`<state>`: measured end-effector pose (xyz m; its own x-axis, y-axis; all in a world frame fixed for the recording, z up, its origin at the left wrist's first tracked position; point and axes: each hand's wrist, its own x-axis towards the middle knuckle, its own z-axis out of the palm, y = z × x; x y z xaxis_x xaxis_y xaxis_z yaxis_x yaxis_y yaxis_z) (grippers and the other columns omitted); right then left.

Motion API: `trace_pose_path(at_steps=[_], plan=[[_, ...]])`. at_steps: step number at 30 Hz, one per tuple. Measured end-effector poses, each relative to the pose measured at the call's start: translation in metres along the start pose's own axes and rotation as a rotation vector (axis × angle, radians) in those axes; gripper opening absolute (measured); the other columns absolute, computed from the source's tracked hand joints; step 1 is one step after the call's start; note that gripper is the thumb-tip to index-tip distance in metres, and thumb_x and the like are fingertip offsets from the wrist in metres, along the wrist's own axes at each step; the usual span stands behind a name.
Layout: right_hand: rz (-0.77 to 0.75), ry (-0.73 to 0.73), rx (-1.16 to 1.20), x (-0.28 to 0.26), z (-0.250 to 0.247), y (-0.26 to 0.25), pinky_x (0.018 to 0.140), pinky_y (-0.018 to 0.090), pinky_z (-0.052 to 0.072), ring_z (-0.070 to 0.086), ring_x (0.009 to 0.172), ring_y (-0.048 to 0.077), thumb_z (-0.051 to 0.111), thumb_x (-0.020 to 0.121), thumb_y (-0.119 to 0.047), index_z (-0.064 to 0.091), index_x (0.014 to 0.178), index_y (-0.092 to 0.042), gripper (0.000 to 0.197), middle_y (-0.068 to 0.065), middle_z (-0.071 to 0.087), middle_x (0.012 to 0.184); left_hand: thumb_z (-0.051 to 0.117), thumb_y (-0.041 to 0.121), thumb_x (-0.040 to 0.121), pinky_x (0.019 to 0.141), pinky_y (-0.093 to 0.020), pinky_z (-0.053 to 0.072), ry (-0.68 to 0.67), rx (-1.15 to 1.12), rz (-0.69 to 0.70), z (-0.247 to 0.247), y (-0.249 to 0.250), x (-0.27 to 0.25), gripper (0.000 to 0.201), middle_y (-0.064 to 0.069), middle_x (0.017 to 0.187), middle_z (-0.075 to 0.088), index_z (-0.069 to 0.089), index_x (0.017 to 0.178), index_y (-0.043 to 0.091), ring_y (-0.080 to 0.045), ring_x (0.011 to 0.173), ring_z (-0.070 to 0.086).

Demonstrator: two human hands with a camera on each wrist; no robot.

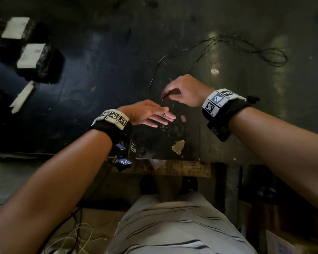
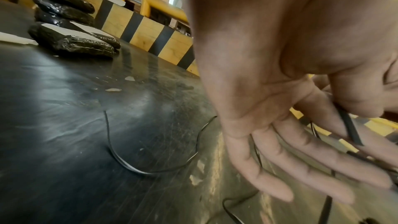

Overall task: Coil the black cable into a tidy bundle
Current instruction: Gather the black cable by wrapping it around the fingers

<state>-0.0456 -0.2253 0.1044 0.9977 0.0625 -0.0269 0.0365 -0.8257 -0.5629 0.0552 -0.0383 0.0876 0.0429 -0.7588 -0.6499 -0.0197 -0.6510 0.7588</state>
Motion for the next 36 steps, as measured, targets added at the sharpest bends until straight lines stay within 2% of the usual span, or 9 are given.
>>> trace_pose_path(at_steps=[3, 11, 16, 19, 22, 25, 29, 33, 36], plan=[[-0.058, 0.027, 0.001, 0.008, -0.014, -0.009, 0.089, 0.011, 0.045, 0.070, 0.102, 0.008, 0.066, 0.089, -0.005, 0.079, 0.108, -0.013, 0.025, -0.002, 0.078, 0.109, 0.042, 0.047, 0.100, 0.109, -0.048, 0.043, -0.017, -0.093, 0.016, -0.004, 0.010, -0.007, 0.044, 0.003, 0.127, 0.071, 0.072, 0.115, 0.019, -0.014, 0.121, 0.064], [-0.064, 0.055, 0.108, 0.013, -0.029, -0.018, 0.087, 0.018, 0.055, 0.072, 0.093, 0.004, 0.070, 0.089, -0.007, 0.078, 0.106, -0.013, 0.021, -0.003, 0.078, 0.101, 0.037, 0.032, 0.105, 0.112, -0.050, 0.039, -0.033, -0.290, 0.158, -0.014, 0.024, -0.024, 0.041, -0.008, 0.131, 0.068, 0.068, 0.119, 0.009, -0.025, 0.124, 0.062], [0.130, 0.005, 0.105, 0.004, -0.013, -0.001, 0.086, 0.040, 0.058, 0.072, 0.084, 0.016, 0.063, 0.091, -0.012, 0.075, 0.097, -0.013, 0.014, -0.001, 0.077, 0.089, 0.027, 0.029, 0.107, 0.112, -0.044, 0.042, -0.154, -0.414, 0.354, -0.019, 0.038, -0.034, 0.048, -0.014, 0.148, 0.052, 0.044, 0.147, 0.007, -0.030, 0.138, 0.049], [0.161, -0.010, 0.301, -0.009, 0.017, -0.004, 0.086, 0.024, 0.056, 0.072, 0.087, 0.002, 0.062, 0.097, -0.016, 0.075, 0.108, -0.014, 0.018, -0.005, 0.077, 0.095, 0.026, 0.032, 0.107, 0.119, -0.047, 0.031, -0.168, -0.488, 0.433, -0.023, 0.049, -0.032, 0.053, -0.018, 0.156, 0.041, 0.029, 0.156, 0.012, -0.032, 0.144, 0.040], [0.178, -0.050, 0.385, -0.020, 0.051, -0.018, 0.071, 0.008, 0.045, 0.067, 0.076, -0.009, 0.058, 0.099, -0.012, 0.075, 0.113, -0.011, 0.022, -0.001, 0.077, 0.092, 0.033, 0.042, 0.101, 0.120, -0.051, 0.027, -0.125, -0.460, 0.422, -0.027, 0.053, -0.026, 0.058, -0.017, 0.157, 0.040, 0.028, 0.157, 0.026, -0.032, 0.145, 0.039], [0.208, -0.079, 0.384, -0.026, 0.075, -0.026, 0.072, 0.006, 0.045, 0.068, 0.077, 0.000, 0.053, 0.101, -0.012, 0.075, 0.112, -0.014, 0.024, 0.002, 0.076, 0.087, 0.036, 0.048, 0.097, 0.119, -0.061, 0.020, -0.054, -0.411, 0.382, -0.030, 0.051, -0.019, 0.059, -0.016, 0.157, 0.040, 0.032, 0.155, 0.036, -0.034, 0.144, 0.038], [0.229, -0.170, 0.303, -0.034, 0.069, -0.041, 0.071, 0.015, 0.046, 0.067, 0.072, 0.006, 0.047, 0.104, -0.015, 0.073, 0.113, -0.014, 0.028, -0.008, 0.068, 0.077, 0.038, 0.052, 0.095, 0.112, -0.072, 0.020, 0.009, -0.397, 0.306, -0.035, 0.040, -0.014, 0.057, -0.017, 0.159, 0.035, 0.035, 0.151, 0.043, -0.043, 0.143, 0.034], [0.209, -0.278, 0.022, -0.030, 0.032, -0.058, 0.090, 0.032, 0.052, 0.069, 0.093, 0.013, 0.046, 0.104, -0.021, 0.075, 0.112, -0.015, 0.030, -0.002, 0.075, 0.103, 0.041, 0.056, 0.095, 0.112, -0.072, 0.020, 0.011, -0.350, 0.202, -0.036, 0.024, -0.009, 0.054, -0.015, 0.161, 0.029, 0.039, 0.149, 0.048, -0.045, 0.144, 0.030], [0.212, -0.246, -0.089, -0.025, 0.001, -0.065, 0.075, 0.027, 0.054, 0.068, 0.078, 0.009, 0.052, 0.102, -0.022, 0.076, 0.106, -0.015, 0.025, 0.000, 0.075, 0.096, 0.047, 0.057, 0.094, 0.114, -0.066, 0.024, 0.022, -0.317, 0.146, -0.032, 0.012, -0.006, 0.056, -0.013, 0.159, 0.035, 0.041, 0.148, 0.044, -0.040, 0.142, 0.033]])
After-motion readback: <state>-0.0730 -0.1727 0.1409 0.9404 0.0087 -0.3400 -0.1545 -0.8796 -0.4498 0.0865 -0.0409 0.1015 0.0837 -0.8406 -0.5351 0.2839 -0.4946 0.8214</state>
